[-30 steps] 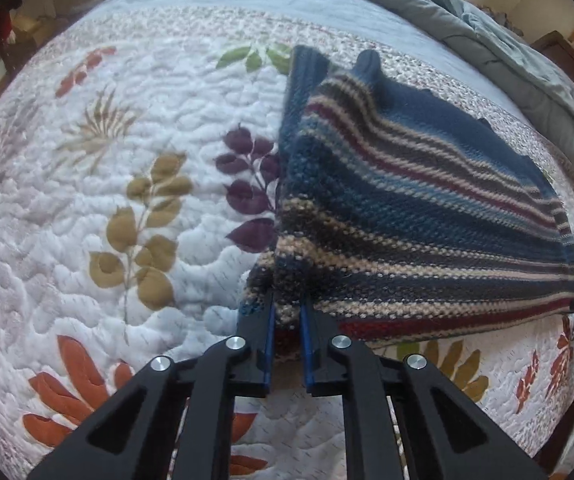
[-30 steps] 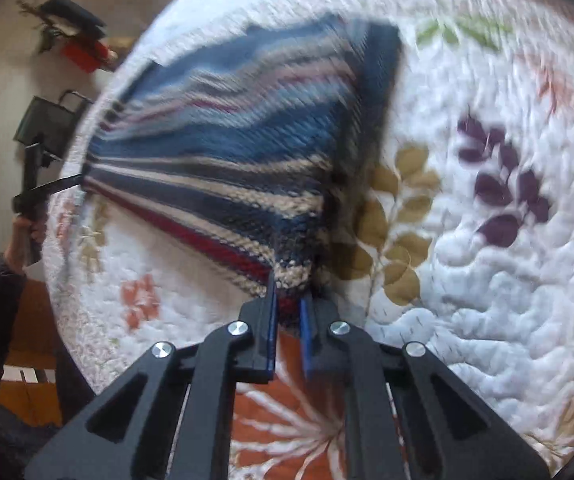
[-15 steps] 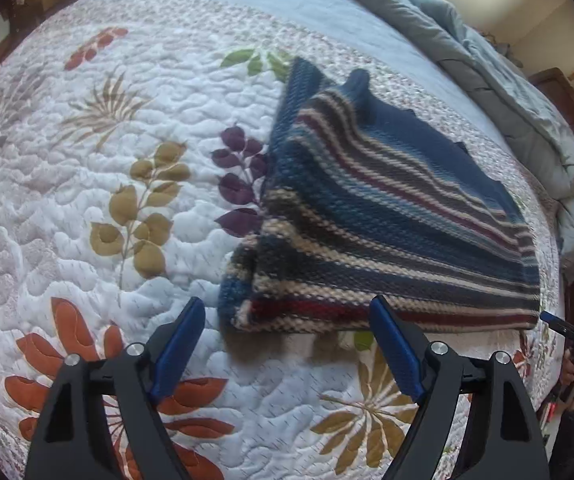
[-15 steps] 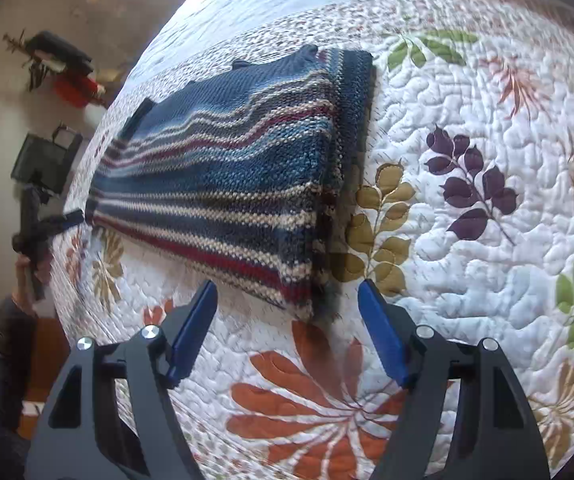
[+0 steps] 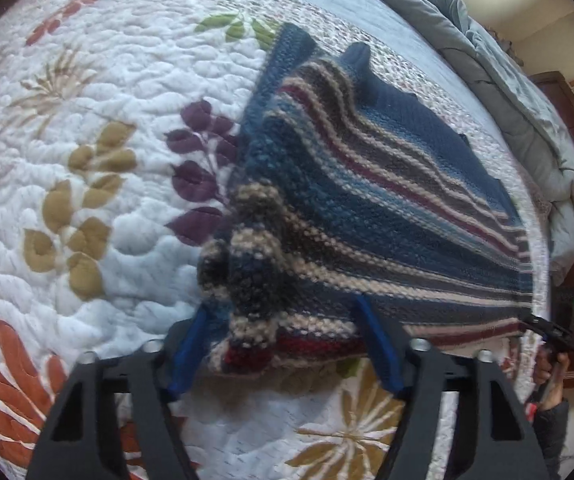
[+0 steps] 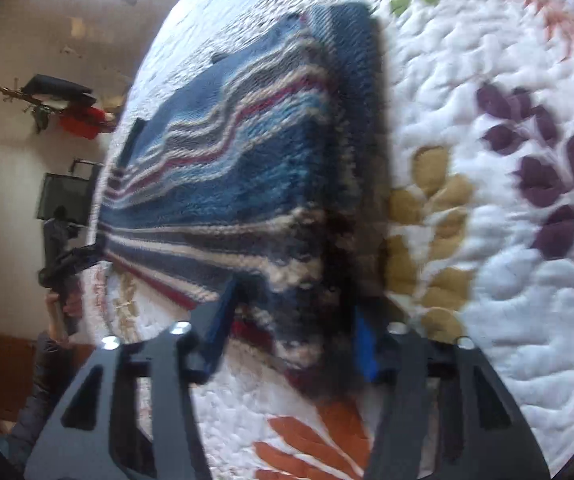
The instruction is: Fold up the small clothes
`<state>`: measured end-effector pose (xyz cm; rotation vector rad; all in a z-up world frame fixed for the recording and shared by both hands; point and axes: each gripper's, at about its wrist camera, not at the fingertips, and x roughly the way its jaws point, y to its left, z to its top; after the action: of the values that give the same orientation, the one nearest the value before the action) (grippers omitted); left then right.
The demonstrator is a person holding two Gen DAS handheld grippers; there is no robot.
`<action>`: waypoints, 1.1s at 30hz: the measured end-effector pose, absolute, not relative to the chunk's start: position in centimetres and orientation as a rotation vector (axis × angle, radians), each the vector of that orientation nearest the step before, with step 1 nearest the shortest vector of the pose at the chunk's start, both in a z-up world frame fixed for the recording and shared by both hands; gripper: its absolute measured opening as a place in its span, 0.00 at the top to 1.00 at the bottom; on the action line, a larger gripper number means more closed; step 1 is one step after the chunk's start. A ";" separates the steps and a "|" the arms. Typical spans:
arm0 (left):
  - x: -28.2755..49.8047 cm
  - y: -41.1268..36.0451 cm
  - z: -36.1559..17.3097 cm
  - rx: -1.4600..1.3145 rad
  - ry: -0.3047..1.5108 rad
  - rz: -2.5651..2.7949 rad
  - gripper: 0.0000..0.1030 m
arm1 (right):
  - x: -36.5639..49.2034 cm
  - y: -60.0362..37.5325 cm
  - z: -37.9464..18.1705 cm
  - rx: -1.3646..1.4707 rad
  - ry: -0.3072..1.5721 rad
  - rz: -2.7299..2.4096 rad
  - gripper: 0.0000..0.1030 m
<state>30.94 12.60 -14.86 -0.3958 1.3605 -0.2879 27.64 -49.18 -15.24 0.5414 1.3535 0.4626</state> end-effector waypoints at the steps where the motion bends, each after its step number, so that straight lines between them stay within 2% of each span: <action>1: 30.9 12.4 -14.9 -0.422 1.363 -0.298 0.52 | 27.8 -48.8 -15.2 0.528 1.354 0.461 0.51; 2: 31.0 12.2 -14.9 -0.429 1.361 -0.297 0.53 | 27.8 -48.6 -15.1 0.521 1.352 0.464 0.52; 3: 31.1 12.2 -14.9 -0.421 1.359 -0.285 0.59 | 27.8 -48.4 -15.0 0.516 1.348 0.468 0.62; 4: 31.1 12.2 -15.1 -0.426 1.362 -0.274 0.66 | 27.8 -48.4 -15.0 0.531 1.348 0.475 0.78; 7: 30.9 12.9 -15.1 -0.502 1.354 -0.248 0.72 | 27.5 -47.9 -14.4 0.527 1.332 0.474 0.82; 14: 28.3 12.4 -12.0 -0.458 1.305 -0.242 0.75 | 25.0 -48.4 -11.0 0.476 1.294 0.478 0.86; 19: 24.3 11.7 -10.5 -0.433 1.335 -0.279 0.75 | 20.9 -49.1 -9.2 0.414 1.322 0.474 0.86; 29: 13.7 9.9 -9.8 -0.375 1.381 -0.364 0.75 | 9.8 -52.4 -8.5 0.432 1.351 0.455 0.86; 33: 11.8 8.9 -11.0 -0.306 1.390 -0.352 0.73 | 7.4 -53.0 -10.1 0.456 1.354 0.420 0.85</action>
<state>11.80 8.87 -11.02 -0.3062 1.3896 -0.3521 7.36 -52.97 -10.14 0.4555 1.3542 0.4198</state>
